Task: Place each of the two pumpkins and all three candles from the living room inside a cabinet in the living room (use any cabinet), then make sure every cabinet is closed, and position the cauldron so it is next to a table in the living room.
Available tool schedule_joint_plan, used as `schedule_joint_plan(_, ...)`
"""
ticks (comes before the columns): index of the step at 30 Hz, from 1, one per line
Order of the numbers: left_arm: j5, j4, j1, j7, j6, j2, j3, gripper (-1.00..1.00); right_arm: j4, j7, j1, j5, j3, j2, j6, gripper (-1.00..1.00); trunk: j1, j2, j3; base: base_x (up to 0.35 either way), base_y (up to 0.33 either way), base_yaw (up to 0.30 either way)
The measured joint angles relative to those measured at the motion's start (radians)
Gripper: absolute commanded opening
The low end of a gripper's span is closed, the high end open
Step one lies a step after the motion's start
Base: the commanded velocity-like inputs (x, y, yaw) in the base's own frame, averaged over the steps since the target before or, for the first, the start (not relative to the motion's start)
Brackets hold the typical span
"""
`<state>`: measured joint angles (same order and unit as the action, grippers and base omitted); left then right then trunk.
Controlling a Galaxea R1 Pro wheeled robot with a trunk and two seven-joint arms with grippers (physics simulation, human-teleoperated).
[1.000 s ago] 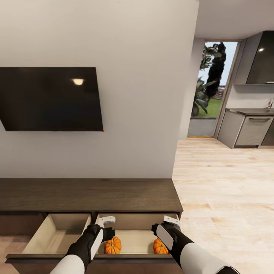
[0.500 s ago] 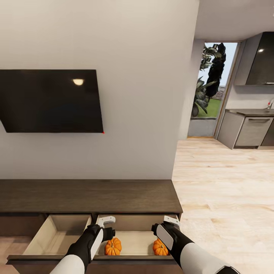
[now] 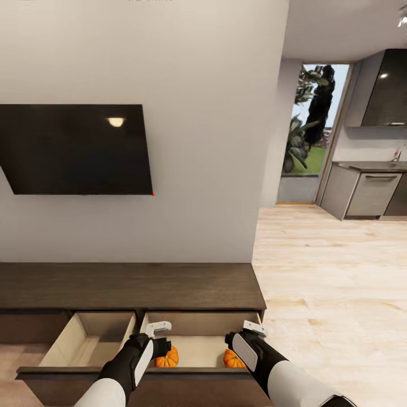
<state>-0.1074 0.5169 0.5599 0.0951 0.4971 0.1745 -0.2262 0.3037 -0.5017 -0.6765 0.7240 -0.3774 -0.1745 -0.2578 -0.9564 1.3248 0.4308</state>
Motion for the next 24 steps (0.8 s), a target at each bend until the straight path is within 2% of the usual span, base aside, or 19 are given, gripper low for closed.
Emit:
schedule_joint_plan(10, -0.001, 0.0, 0.0, 0.001, 0.0, 0.0, 0.001, 1.0, 0.0, 0.0, 0.0, 0.0, 0.0, 0.0, 0.001, 1.0, 0.0, 0.0, 0.0, -0.211, -0.155, 0.0)
schedule_joint_plan(16, 0.0, 0.0, 0.0, 0.001, 0.0, 0.0, 0.001, 1.0, 0.016, -0.001, 0.0, 0.0, -0.001, 0.0, 0.001, 1.0, 0.0, 0.0, 0.0, -0.058, -0.066, 0.0)
schedule_joint_plan(24, 0.0, 0.0, 0.0, 0.001, 0.0, 0.0, 0.001, 1.0, 0.027, 0.0, 0.0, 0.0, -0.002, 0.0, 0.001, 1.0, 0.031, -0.056, -0.025, -0.005, -0.006, 0.0)
